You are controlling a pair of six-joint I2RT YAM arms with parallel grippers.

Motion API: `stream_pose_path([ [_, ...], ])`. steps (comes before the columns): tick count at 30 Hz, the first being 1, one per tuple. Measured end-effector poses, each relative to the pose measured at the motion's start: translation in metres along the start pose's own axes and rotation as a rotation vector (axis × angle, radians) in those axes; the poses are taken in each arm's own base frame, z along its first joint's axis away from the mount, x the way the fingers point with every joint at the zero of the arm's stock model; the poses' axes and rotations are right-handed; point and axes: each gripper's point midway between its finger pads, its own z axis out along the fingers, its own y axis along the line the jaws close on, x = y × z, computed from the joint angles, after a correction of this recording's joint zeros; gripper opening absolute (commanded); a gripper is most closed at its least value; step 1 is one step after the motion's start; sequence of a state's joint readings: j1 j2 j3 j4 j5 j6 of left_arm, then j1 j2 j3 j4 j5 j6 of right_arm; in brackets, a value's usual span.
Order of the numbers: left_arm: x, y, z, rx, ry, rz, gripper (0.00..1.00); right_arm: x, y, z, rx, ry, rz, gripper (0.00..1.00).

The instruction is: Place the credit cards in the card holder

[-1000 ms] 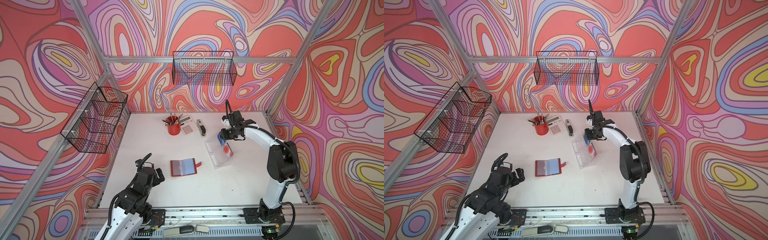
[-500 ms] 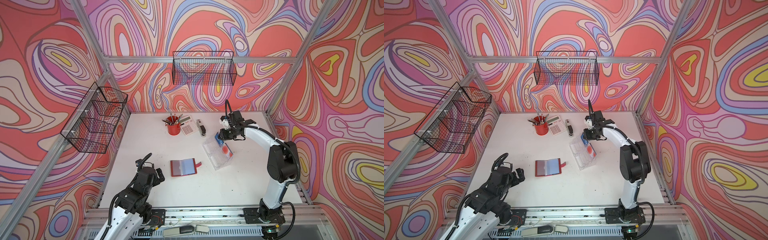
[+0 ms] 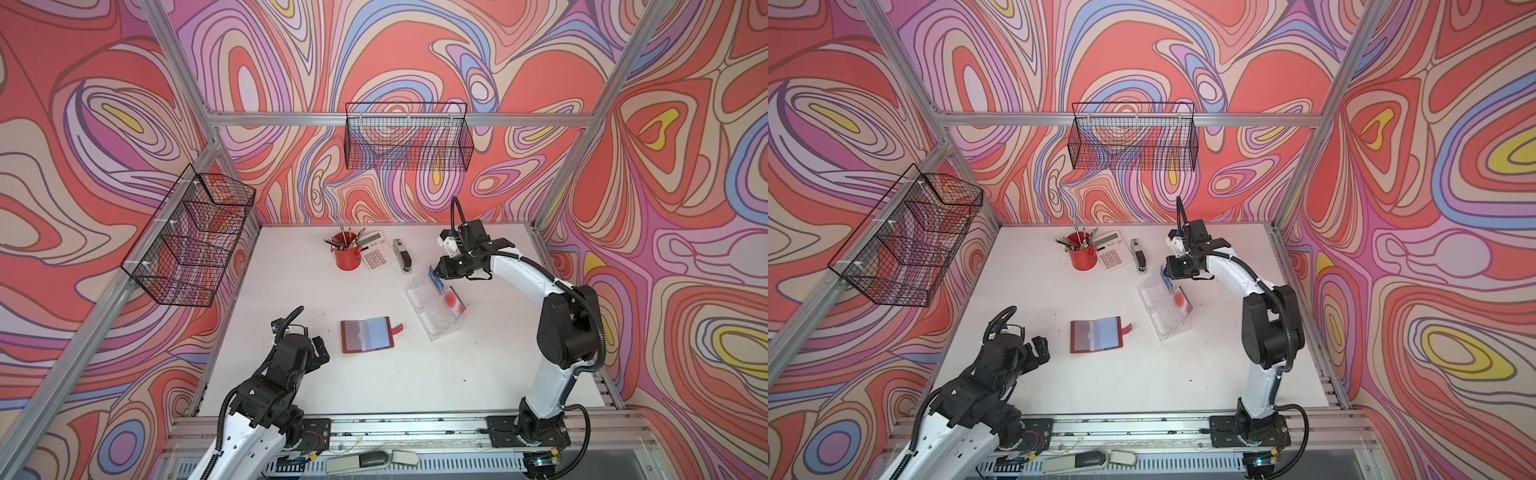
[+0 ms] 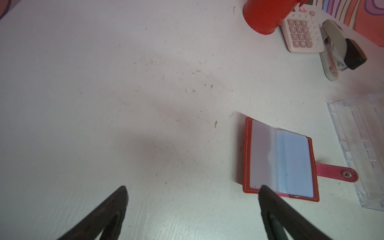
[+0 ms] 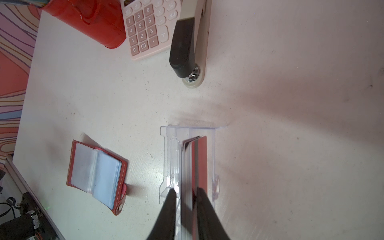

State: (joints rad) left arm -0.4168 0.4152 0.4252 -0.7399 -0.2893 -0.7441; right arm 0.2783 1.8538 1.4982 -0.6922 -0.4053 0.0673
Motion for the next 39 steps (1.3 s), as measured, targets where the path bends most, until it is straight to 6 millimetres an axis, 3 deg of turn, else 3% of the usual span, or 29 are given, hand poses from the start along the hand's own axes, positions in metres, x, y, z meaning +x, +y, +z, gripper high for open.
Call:
stream_pose_path([
  [9,0.000,0.000,0.000,0.000,0.000,0.000,1.00,0.005,-0.012,0.006,0.052,0.022,0.008,0.25],
  [20,0.000,0.000,0.000,0.000,0.000,0.001,1.00,0.010,-0.027,0.012,0.121,0.042,0.016,0.36],
  [31,0.000,0.000,0.000,0.000,0.000,0.001,1.00,0.014,-0.030,0.026,0.115,0.072,0.025,0.33],
  [39,0.000,0.000,0.000,0.000,0.000,0.001,1.00,0.013,-0.034,0.024,0.139,0.068,0.024,0.28],
])
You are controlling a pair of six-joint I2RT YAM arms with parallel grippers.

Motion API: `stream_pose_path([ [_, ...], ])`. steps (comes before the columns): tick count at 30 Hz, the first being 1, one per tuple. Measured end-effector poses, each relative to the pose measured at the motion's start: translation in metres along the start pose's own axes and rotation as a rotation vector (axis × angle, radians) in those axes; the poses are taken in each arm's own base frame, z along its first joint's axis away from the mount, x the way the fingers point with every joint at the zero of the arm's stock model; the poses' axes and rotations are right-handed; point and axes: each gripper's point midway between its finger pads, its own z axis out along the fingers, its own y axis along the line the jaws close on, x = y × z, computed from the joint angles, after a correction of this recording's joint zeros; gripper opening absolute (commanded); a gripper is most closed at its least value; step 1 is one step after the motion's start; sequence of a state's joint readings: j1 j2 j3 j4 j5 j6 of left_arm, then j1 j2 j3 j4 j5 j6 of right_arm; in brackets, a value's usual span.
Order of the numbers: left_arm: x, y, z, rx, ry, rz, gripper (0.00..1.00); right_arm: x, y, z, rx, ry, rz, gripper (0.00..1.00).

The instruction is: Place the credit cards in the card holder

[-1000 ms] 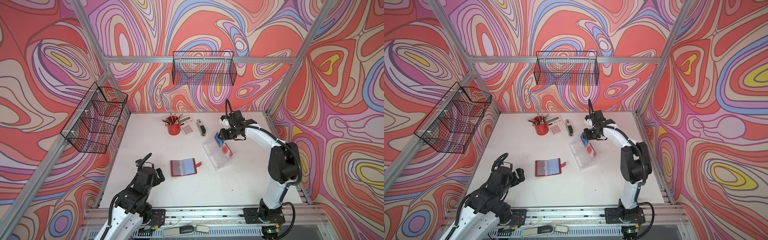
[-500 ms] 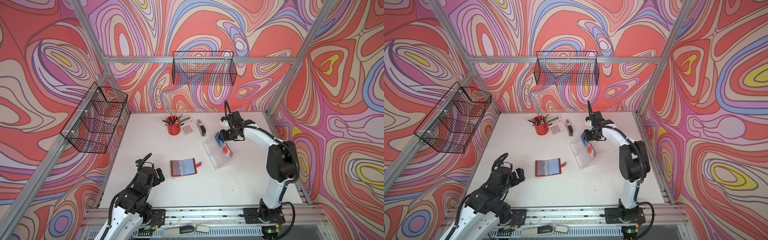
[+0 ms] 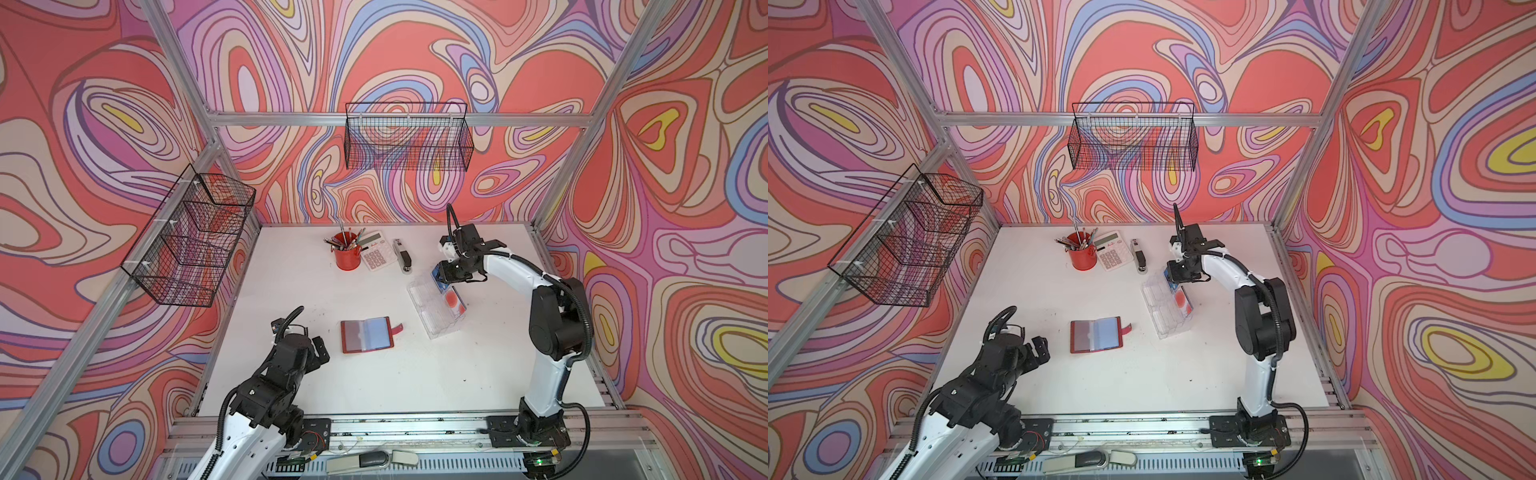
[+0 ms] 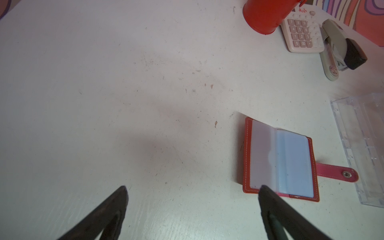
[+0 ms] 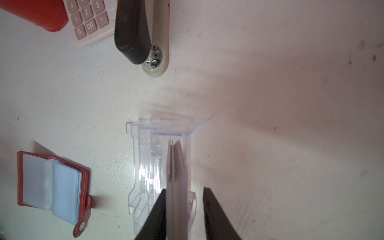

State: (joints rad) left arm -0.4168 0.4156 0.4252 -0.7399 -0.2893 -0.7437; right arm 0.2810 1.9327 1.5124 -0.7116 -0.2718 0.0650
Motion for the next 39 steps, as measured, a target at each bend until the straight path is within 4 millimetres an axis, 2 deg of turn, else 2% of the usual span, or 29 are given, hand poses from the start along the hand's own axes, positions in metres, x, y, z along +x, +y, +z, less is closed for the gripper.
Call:
stream_pose_path([
  [8,0.000,0.000,0.000,0.000,0.000,0.000,1.00,-0.002,-0.007,-0.003,0.045,-0.010,-0.001,0.25],
  [18,0.000,0.000,0.000,0.000,0.000,0.000,1.00,-0.015,-0.008,-0.028,0.094,-0.080,-0.014,0.23],
  [30,0.000,0.000,0.000,0.000,0.000,0.000,1.00,-0.016,-0.013,-0.034,0.128,-0.093,-0.013,0.21],
  [39,0.000,0.000,0.000,0.000,0.000,0.000,1.00,-0.021,-0.012,-0.048,0.144,-0.129,-0.019,0.19],
])
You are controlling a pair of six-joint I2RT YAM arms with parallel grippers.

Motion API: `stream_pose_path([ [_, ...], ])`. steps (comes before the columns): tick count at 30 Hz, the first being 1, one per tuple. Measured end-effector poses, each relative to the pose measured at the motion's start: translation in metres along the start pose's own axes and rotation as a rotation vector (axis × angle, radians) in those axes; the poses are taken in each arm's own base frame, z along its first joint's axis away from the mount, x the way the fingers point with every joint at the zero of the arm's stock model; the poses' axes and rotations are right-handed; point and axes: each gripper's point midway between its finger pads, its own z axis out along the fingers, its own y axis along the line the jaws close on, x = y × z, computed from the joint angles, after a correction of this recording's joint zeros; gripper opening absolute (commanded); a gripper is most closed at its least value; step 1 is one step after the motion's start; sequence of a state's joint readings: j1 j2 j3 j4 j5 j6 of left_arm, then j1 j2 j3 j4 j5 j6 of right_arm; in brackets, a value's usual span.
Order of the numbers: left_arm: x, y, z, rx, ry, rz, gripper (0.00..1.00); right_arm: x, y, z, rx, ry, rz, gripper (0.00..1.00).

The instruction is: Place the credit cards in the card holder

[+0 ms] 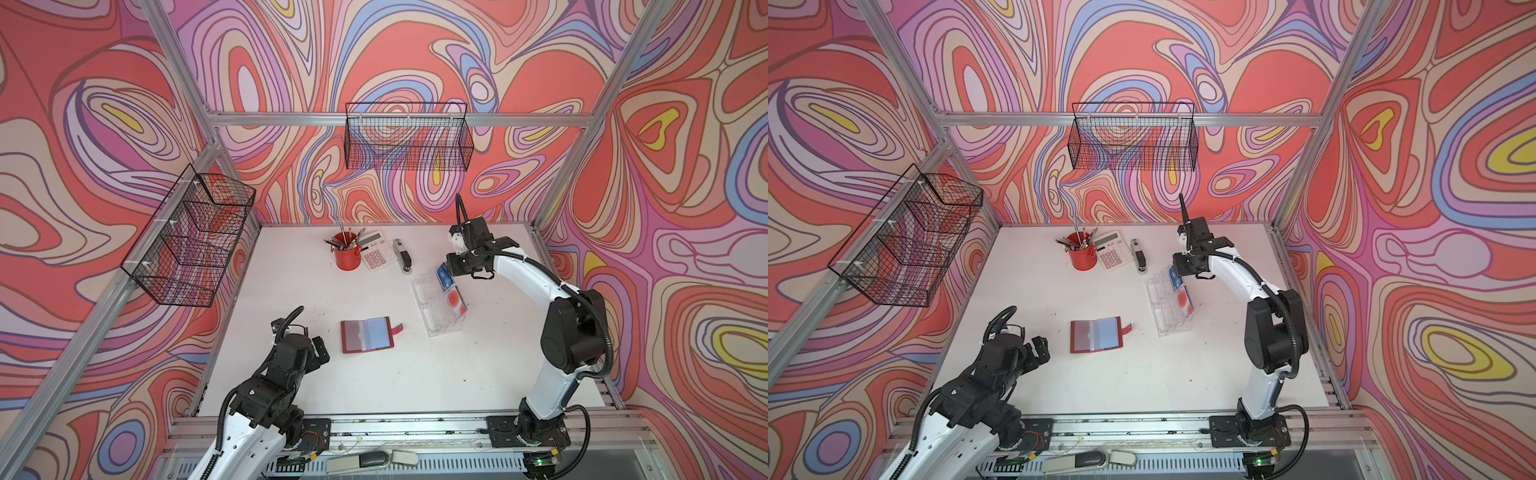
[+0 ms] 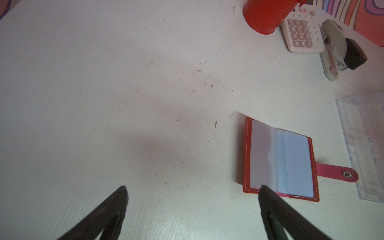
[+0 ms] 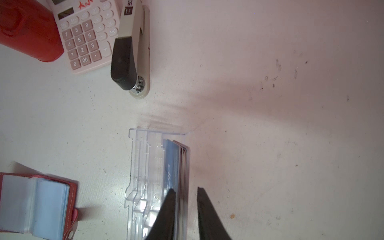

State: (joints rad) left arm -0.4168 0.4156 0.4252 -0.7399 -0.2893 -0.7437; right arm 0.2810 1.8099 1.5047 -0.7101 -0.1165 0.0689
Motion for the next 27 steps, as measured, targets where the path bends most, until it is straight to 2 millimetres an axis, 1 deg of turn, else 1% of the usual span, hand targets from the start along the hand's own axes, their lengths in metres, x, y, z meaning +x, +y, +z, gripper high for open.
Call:
stream_pose_path([
  [3,0.000,0.000,0.000,0.000,0.000,0.000,1.00,-0.001,0.000,-0.003,0.004,-0.007,0.000,0.14],
  [5,0.000,0.000,0.000,0.000,0.000,0.000,1.00,-0.002,0.000,-0.003,0.004,-0.008,-0.001,0.15],
  [8,0.000,0.000,0.000,0.000,0.000,0.000,1.00,-0.001,0.000,-0.003,0.002,-0.007,0.001,0.26],
  [10,0.000,0.000,0.000,0.000,0.000,0.000,1.00,-0.001,0.000,-0.003,0.001,-0.006,0.002,0.30],
  [15,0.000,0.000,0.000,-0.001,0.000,0.000,1.00,0.000,0.000,-0.002,0.002,-0.004,0.001,0.30],
  [18,0.000,0.001,0.001,-0.007,0.000,0.002,1.00,0.002,0.005,0.001,-0.029,0.005,0.004,0.28],
  [21,0.001,0.002,0.002,-0.015,0.005,0.009,1.00,0.013,0.011,0.008,-0.073,0.029,0.013,0.27],
  [24,0.001,0.002,0.002,-0.018,0.009,0.015,1.00,0.032,0.015,0.018,-0.111,0.072,0.032,0.26],
  [27,0.001,0.002,0.002,-0.018,0.009,0.015,1.00,0.045,0.018,0.023,-0.136,0.102,0.045,0.22],
])
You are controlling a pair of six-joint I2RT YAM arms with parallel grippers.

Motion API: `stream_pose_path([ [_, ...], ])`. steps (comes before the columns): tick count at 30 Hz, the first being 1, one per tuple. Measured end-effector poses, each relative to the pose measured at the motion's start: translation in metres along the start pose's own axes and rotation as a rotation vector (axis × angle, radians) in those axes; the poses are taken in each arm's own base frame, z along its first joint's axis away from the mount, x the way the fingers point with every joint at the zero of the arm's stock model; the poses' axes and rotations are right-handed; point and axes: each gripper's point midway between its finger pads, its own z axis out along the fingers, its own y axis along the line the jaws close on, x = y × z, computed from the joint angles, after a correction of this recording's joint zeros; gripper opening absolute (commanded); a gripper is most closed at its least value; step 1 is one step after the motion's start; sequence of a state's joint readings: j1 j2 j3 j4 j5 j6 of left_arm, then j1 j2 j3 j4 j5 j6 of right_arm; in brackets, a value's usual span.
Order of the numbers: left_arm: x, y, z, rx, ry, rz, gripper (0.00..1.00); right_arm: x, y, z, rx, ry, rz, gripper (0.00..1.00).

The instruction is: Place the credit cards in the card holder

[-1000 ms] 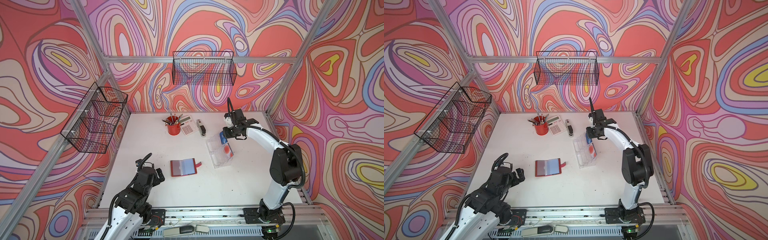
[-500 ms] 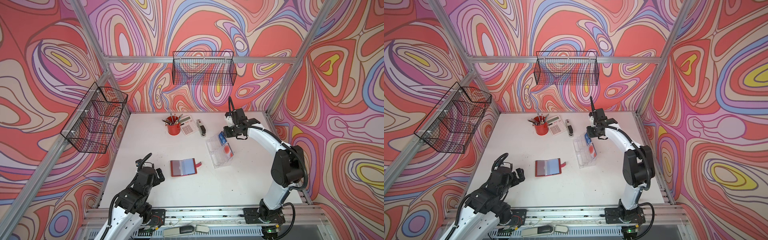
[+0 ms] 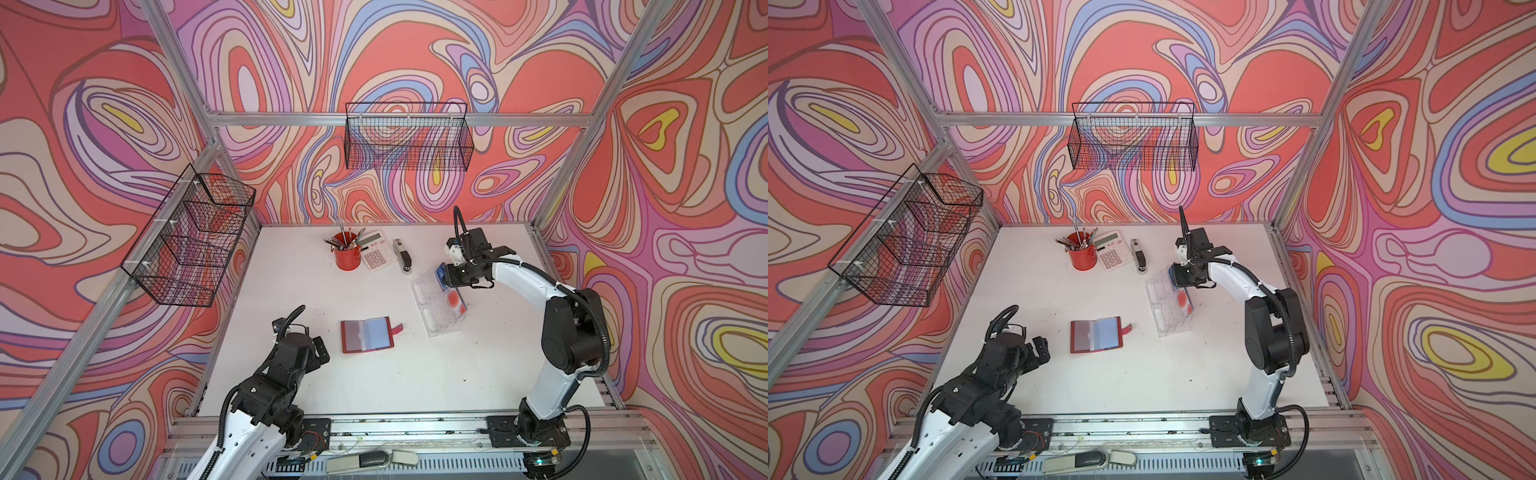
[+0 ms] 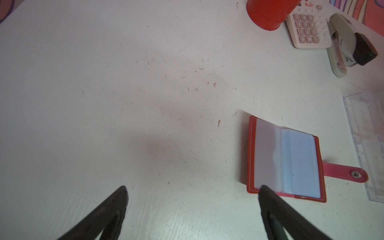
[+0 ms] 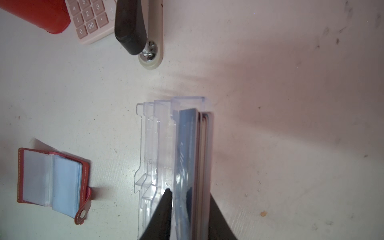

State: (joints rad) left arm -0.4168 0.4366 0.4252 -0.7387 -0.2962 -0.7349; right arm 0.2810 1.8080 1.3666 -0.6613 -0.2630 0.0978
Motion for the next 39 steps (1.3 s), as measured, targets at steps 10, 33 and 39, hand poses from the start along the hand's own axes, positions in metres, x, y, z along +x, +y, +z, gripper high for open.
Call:
stream_pose_path([
  [10,-0.001,-0.001,0.000,0.002,-0.002,0.001,1.00,-0.002,0.007,-0.003,-0.037,-0.014,0.011,0.19],
  [33,0.000,0.000,0.000,0.000,0.000,0.002,1.00,-0.010,0.025,-0.019,-0.073,-0.060,-0.018,0.23],
  [39,0.000,0.000,0.000,-0.001,0.000,0.002,1.00,-0.003,0.024,0.000,-0.072,-0.013,-0.011,0.26],
])
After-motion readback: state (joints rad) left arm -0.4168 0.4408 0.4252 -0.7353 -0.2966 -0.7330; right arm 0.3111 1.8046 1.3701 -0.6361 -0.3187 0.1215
